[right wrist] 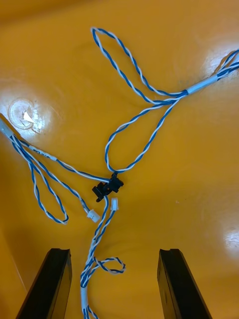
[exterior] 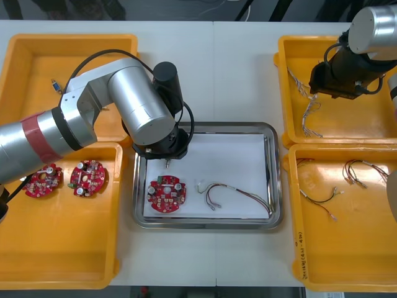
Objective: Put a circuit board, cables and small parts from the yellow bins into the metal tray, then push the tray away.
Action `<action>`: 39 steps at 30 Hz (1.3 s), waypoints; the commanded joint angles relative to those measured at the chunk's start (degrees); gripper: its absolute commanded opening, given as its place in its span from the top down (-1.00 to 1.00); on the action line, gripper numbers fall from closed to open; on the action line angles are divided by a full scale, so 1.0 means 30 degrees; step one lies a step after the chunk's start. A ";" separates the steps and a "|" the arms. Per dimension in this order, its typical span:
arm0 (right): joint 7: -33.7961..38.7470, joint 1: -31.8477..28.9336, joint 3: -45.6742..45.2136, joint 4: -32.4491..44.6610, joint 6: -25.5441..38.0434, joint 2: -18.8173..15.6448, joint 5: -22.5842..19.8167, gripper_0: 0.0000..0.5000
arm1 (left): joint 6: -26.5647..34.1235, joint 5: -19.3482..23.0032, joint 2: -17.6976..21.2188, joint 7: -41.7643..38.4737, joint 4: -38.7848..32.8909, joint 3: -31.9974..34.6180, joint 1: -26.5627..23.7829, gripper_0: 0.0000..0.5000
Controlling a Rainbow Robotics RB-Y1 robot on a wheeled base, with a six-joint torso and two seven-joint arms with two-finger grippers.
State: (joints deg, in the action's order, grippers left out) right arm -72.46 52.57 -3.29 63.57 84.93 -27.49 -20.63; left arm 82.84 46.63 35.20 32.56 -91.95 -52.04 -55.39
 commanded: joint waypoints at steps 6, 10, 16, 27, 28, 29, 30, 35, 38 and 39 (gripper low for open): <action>0.1183 -0.0735 -0.0487 0.0227 -0.0682 0.0608 0.0021 -1.00 | 0.0102 0.0014 0.0073 -0.0365 -0.1051 0.0207 -0.0374 -1.00; 0.1242 -0.1057 -0.0458 0.0227 -0.0887 0.0696 -0.0037 -1.00 | 0.1362 0.0190 0.0220 -0.0365 -0.1666 0.1173 -0.0374 -1.00; 0.1359 -0.1116 -0.0458 0.0197 -0.0887 0.0696 -0.0037 1.00 | 0.3530 0.0806 0.0600 -0.0306 -0.2896 0.2931 -0.0374 -1.00; 0.1505 -0.1086 -0.0604 0.0256 -0.0887 0.0578 0.0080 1.00 | 0.6987 0.2710 0.1890 0.0338 -0.4039 0.6593 -0.0403 -1.00; 0.1505 -0.1086 -0.0663 0.0256 -0.0887 0.0549 0.0109 1.00 | 0.7133 0.2798 0.2007 0.0397 -0.4039 0.6798 -0.0374 -1.00; 0.1505 -0.1057 -0.0751 0.0256 -0.0887 0.0461 0.0139 1.00 | 0.7426 0.3061 0.2212 0.0514 -0.4039 0.7209 -0.0374 -1.00; 0.1505 -0.1028 -0.0839 0.0256 -0.0887 0.0344 0.0168 1.00 | 0.7660 0.3179 0.2388 0.0719 -0.4039 0.7531 -0.0374 -1.00; 0.1417 -0.0969 -0.1044 0.0256 -0.0887 -0.0183 0.0168 1.00 | 0.8950 0.3735 0.3061 0.1891 -0.3658 0.8996 -0.0374 -1.00; 0.1300 -0.0969 -0.1337 0.0256 -0.0887 -0.0476 0.0080 1.00 | 0.9054 0.3940 0.3354 0.2682 -0.2926 1.0080 -0.0374 -1.00; 0.1242 -0.0969 -0.1512 0.0256 -0.0887 -0.0593 0.0051 1.00 | 0.9054 0.3940 0.3413 0.3063 -0.2633 1.0519 -0.0374 -1.00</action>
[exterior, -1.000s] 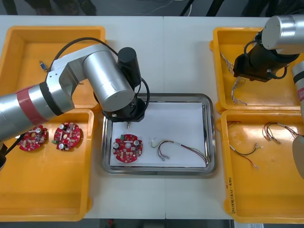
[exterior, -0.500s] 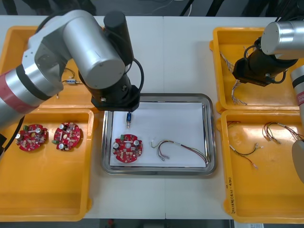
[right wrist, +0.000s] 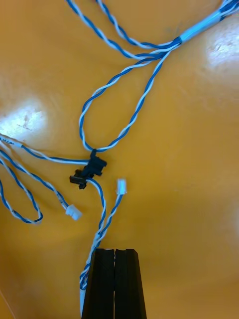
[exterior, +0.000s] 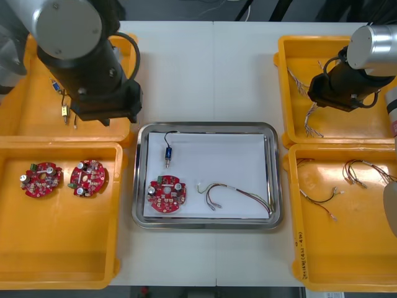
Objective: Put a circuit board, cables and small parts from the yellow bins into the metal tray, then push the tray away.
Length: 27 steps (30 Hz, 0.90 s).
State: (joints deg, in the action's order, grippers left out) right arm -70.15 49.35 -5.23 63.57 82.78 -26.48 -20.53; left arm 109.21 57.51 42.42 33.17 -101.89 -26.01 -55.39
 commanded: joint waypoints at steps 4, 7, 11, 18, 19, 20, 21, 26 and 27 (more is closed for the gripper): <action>0.0327 0.0250 -0.1273 0.0256 -0.0171 -0.1282 0.0077 1.00 | 0.0263 0.0166 0.1181 0.3854 0.1738 0.2928 -0.0375 -1.00; 0.0268 0.0367 -0.1536 0.0256 -0.0171 -0.1517 0.0165 1.00 | 0.0263 -0.0156 0.1328 0.4733 0.2675 0.3543 -0.0404 -1.00; 0.0122 0.0426 -0.1946 0.0256 -0.0171 -0.1897 0.0195 1.00 | 0.0263 -0.1005 0.1386 0.5993 0.4111 0.4188 -0.0375 -1.00; -0.0142 0.0426 -0.2357 0.0256 -0.0171 -0.2571 0.0341 1.00 | 0.0263 -0.2324 0.1386 0.8161 0.6367 0.4920 -0.0404 -1.00; -0.0171 0.0426 -0.2357 0.0256 -0.0171 -0.2659 0.0341 1.00 | 0.0263 -0.2441 0.1357 0.8425 0.6689 0.5037 -0.0404 -1.00; -0.0171 0.0426 -0.2357 0.0256 -0.0171 -0.2688 0.0341 1.00 | 0.0263 -0.2500 0.1386 0.8601 0.6865 0.5096 -0.0404 -1.00; -0.0230 0.0426 -0.2386 0.0256 -0.0171 -0.2747 0.0341 1.00 | 0.0263 -0.2617 0.1386 0.8923 0.7128 0.5242 -0.0434 -1.00; -0.0464 0.0455 -0.2532 0.0256 -0.0230 -0.2981 0.0341 1.00 | 0.0263 -0.3086 0.1386 1.0153 0.8359 0.5740 -0.0551 -1.00; -0.0523 0.0455 -0.2562 0.0256 -0.0347 -0.3040 0.0341 1.00 | 0.0263 -0.3203 0.1386 1.0505 0.8740 0.5799 -0.0609 -1.00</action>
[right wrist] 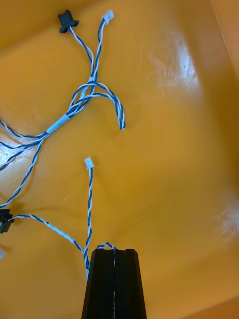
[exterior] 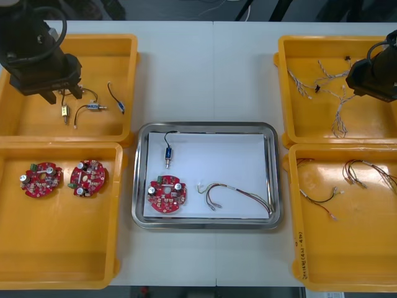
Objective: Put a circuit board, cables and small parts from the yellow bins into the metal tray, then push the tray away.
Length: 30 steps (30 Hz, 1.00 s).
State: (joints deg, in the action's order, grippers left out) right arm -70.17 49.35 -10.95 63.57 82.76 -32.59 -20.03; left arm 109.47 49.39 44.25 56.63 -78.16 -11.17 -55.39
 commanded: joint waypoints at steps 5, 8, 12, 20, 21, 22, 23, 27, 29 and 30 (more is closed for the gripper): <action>-0.0780 0.0454 -0.0862 0.0256 -0.0664 -0.1120 0.0173 1.00 | 0.0015 -0.0760 0.0777 0.3710 0.2149 0.0939 -0.0902 -1.00; -0.0926 0.0512 -0.0891 0.0256 -0.0723 -0.1178 0.0202 1.00 | -0.0366 -0.0848 0.0718 0.3915 0.2735 0.0968 -0.1049 -1.00; -0.0985 0.0541 -0.0891 0.0256 -0.0693 -0.1178 0.0085 1.00 | -0.0894 -0.1112 0.0660 0.4208 0.3145 0.0939 -0.1049 -1.00; -0.0985 0.0512 -0.0891 0.0256 -0.0693 -0.1090 0.0026 0.96 | -0.2212 -0.1668 0.0484 0.5644 0.5225 0.0968 -0.1488 -1.00; -0.0985 0.0512 -0.0891 0.0256 -0.0693 -0.1120 0.0026 0.87 | -0.2300 -0.1698 0.0484 0.5761 0.5371 0.0968 -0.1518 -1.00; -0.0985 0.0512 -0.0891 0.0256 -0.0693 -0.1120 0.0026 0.62 | -0.2534 -0.1844 0.0425 0.5966 0.5635 0.0968 -0.1547 -1.00; -0.1014 0.0541 -0.0891 0.0256 -0.0693 -0.1120 -0.0003 0.62 | -0.2739 -0.1932 0.0425 0.6054 0.5899 0.0968 -0.1606 -1.00; -0.0985 0.0541 -0.0891 0.0256 -0.0693 -0.1120 0.0085 -0.42 | -0.3296 -0.2254 0.0308 0.6259 0.6397 0.0939 -0.1752 -1.00; -0.0955 0.0541 -0.0891 0.0256 -0.0693 -0.1120 0.0144 -0.61 | -0.3648 -0.2459 0.0161 0.6347 0.6573 0.0968 -0.1752 -1.00; -0.0897 0.0541 -0.0891 0.0256 -0.0664 -0.1120 0.0144 -0.87 | -0.4058 -0.2577 0.0074 0.6435 0.6748 0.0939 -0.1752 -1.00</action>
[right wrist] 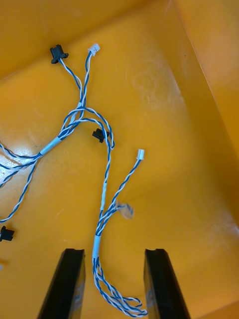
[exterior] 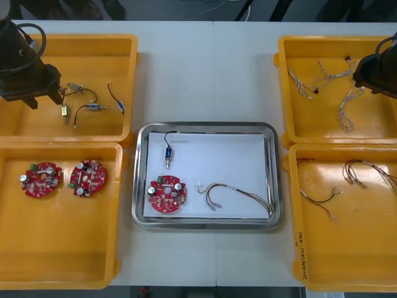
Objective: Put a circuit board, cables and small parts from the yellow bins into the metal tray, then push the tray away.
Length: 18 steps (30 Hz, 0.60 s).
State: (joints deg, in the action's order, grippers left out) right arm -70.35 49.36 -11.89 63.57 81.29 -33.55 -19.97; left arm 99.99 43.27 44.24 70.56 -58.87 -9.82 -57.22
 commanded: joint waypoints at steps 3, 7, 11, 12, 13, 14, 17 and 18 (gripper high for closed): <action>-0.0808 0.0540 -0.0578 0.0256 -0.0172 -0.0797 0.0122 -1.00 | -0.1513 -0.0712 -0.0069 0.1939 0.0697 0.0491 -0.1201 -1.00; -0.0720 0.0628 -0.0695 0.0256 0.0180 -0.0797 0.0152 -1.00 | -0.2450 -0.0975 -0.0274 0.2203 0.1254 0.0491 -0.1201 -1.00; -0.0398 0.0803 -0.0812 0.0256 0.1088 -0.0710 0.0005 -1.00 | -0.3329 -0.1327 -0.0625 0.2525 0.1869 0.0491 -0.1201 -1.00; -0.0281 0.0803 -0.0812 0.0256 0.1205 -0.0651 0.0005 -1.00 | -0.3534 -0.1444 -0.0742 0.2613 0.1986 0.0491 -0.1201 -1.00; -0.0222 0.0803 -0.0841 0.0256 0.1293 -0.0563 0.0005 -1.00 | -0.3710 -0.1503 -0.0830 0.2642 0.2074 0.0462 -0.1201 -1.00; -0.0163 0.0803 -0.0871 0.0256 0.1351 -0.0475 0.0064 -1.00 | -0.3798 -0.1591 -0.0860 0.2671 0.2162 0.0462 -0.1201 -1.00; 0.0071 0.0774 -0.1017 0.0256 0.1762 -0.0124 0.0240 -1.00 | -0.4208 -0.1708 -0.1035 0.2759 0.2455 0.0374 -0.1201 -1.00; 0.0217 0.0803 -0.1017 0.0256 0.1967 -0.0065 0.0269 -1.00 | -0.4384 -0.1766 -0.1123 0.2788 0.2543 0.0198 -0.1201 -1.00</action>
State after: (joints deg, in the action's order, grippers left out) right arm -70.34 49.45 -12.59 63.57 86.04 -33.52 -19.93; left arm 88.31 38.94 42.01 72.73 -51.62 -9.82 -57.42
